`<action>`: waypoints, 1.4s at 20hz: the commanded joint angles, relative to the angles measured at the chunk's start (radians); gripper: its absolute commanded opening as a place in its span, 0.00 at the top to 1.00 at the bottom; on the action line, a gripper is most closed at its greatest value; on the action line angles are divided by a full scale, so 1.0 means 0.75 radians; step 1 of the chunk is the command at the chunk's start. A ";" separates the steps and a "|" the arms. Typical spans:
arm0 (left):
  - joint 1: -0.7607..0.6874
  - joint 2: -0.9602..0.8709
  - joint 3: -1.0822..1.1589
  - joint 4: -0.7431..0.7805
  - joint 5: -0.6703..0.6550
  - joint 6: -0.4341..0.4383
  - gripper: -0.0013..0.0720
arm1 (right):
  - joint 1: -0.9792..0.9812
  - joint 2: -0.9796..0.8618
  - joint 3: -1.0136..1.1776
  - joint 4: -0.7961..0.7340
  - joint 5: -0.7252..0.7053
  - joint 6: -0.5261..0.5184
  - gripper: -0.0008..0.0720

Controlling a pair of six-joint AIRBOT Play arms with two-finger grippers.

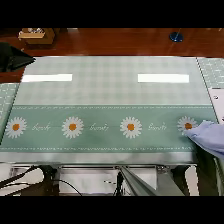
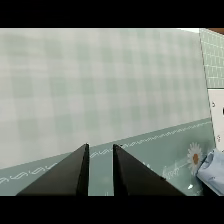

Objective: Fold the shirts.

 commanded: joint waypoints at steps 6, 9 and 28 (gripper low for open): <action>0.211 -0.039 0.001 -0.002 0.173 0.019 0.70 | -0.448 -0.012 -0.394 -0.242 -0.086 -0.055 0.96; 0.279 -0.039 0.001 -0.030 0.244 0.020 0.70 | -0.517 -0.065 -0.480 -0.364 -0.185 -0.055 0.96; -0.171 -0.039 0.001 0.340 0.260 0.050 0.42 | 0.366 -0.732 0.421 1.180 -1.003 -0.235 0.37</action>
